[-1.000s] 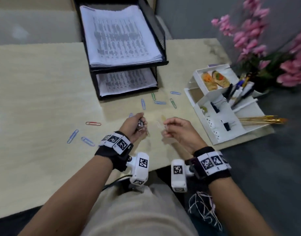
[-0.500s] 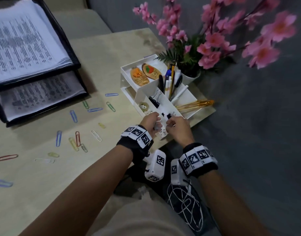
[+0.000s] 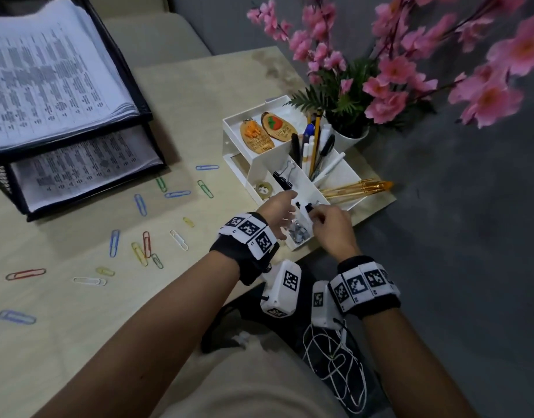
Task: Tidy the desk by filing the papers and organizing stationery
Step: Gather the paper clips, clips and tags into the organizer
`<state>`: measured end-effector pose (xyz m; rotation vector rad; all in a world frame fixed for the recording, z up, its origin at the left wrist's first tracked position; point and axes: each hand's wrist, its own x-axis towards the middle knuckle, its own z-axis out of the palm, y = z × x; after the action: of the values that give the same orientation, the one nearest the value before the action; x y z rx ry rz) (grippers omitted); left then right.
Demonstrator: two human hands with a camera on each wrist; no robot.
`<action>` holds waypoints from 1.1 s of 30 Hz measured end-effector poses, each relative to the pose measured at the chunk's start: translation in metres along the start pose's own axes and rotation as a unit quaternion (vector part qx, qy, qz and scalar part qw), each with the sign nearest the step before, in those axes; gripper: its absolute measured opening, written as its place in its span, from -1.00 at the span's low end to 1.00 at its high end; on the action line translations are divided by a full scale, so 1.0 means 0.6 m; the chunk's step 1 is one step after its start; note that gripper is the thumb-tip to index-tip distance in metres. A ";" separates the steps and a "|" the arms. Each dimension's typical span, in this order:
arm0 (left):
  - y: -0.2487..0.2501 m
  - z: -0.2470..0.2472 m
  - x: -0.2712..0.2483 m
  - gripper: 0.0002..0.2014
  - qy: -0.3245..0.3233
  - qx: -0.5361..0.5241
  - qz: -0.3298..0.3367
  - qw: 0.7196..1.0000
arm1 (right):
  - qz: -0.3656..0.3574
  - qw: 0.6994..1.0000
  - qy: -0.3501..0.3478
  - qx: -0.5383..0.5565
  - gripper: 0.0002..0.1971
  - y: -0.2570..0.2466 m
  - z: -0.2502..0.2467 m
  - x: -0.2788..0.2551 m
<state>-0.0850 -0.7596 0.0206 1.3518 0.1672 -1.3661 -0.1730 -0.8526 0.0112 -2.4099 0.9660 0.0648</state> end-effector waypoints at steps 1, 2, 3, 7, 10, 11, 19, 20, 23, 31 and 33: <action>0.004 -0.016 -0.008 -0.68 -0.005 -0.011 0.013 1.000 | -0.010 1.000 0.022 0.012 -0.76 -0.007 -0.003 0.001; 0.008 -0.036 -0.014 -0.70 -0.005 -0.019 0.030 0.999 | -0.020 0.999 0.036 0.031 -0.77 -0.017 -0.005 0.003; 0.010 -0.060 -0.020 -0.71 0.001 -0.031 0.049 0.998 | -0.027 0.997 0.044 0.054 -0.78 -0.032 -0.006 0.006; 0.014 -0.173 -0.043 -0.73 0.051 -0.167 0.082 0.981 | -0.089 0.987 0.045 0.127 -0.82 -0.123 0.004 0.033; 0.010 -0.248 -0.058 -0.72 0.084 -0.263 0.086 0.957 | -0.159 0.975 -0.029 0.149 -0.83 -0.209 0.040 0.062; 0.009 -0.269 -0.063 -0.71 0.096 -0.284 0.091 0.949 | -0.177 0.973 -0.058 0.139 -0.83 -0.234 0.061 0.074; -0.014 -0.387 -0.098 -0.70 0.173 -0.387 0.134 0.896 | -0.179 0.974 -0.113 -0.086 -0.75 -0.319 0.194 0.157; -0.020 -0.397 -0.101 -0.69 0.181 -0.391 0.136 0.892 | -0.191 0.967 -0.112 -0.127 -0.76 -0.315 0.202 0.161; -0.038 -0.419 -0.105 -0.71 0.200 -0.411 0.135 0.879 | -0.185 0.962 -0.108 -0.169 -0.78 -0.300 0.213 0.172; -0.053 -0.414 -0.088 -0.70 0.200 -0.422 0.112 0.877 | -0.065 0.992 -0.105 -0.002 -0.86 -0.278 0.211 0.150; -0.058 -0.410 -0.088 -0.69 0.194 -0.422 0.109 0.879 | -0.046 0.993 -0.107 0.001 -0.79 -0.274 0.212 0.133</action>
<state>0.0175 -0.5355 -0.0400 0.8304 0.7648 -0.6613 0.0126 -0.7408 -0.0402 -2.3844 0.7563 0.2833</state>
